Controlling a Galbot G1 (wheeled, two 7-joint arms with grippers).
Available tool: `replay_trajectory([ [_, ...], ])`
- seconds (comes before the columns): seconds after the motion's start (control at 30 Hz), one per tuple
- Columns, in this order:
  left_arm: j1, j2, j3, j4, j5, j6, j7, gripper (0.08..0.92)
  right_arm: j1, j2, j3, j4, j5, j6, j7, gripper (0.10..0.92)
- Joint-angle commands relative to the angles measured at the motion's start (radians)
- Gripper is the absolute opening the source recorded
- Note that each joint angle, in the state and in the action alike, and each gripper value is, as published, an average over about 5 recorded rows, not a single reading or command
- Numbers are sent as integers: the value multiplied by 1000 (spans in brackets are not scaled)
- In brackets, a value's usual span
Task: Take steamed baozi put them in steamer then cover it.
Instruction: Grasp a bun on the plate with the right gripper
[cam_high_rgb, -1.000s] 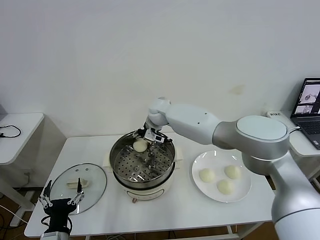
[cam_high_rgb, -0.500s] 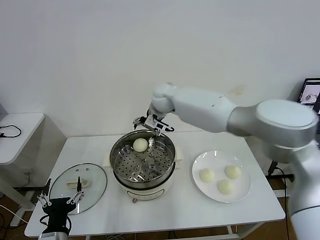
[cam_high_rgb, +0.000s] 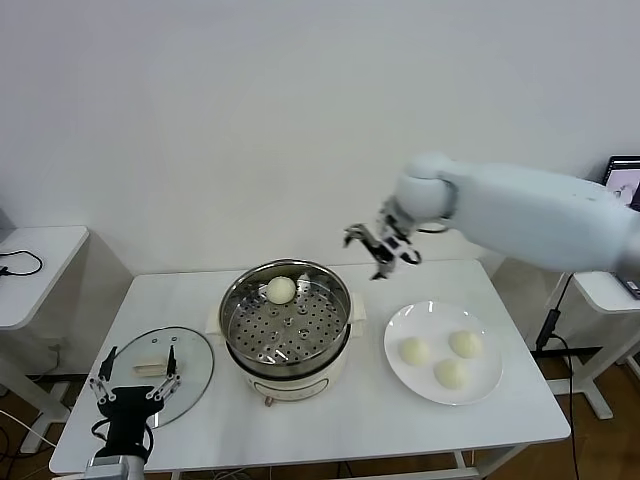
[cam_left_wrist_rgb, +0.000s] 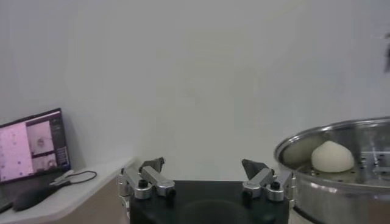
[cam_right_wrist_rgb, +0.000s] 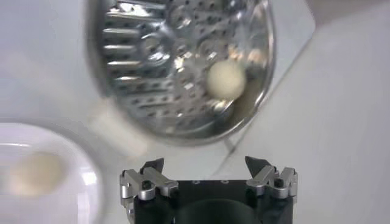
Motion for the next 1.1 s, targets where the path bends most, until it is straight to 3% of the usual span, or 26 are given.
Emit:
replay_trajectory([
  [0.03,-11,2,11,4,0,3,0,823,-39,-281,-7,182,-1,-130,-20,822],
  [0.43,-18,2,-12,26,-6,5,4,823,-288,-214,55,104,-85,-164,-1,823],
  [1.1,-25,7,-44,47,-13,7,9,823,-571,9,270,-235,-211,-136,15,823],
])
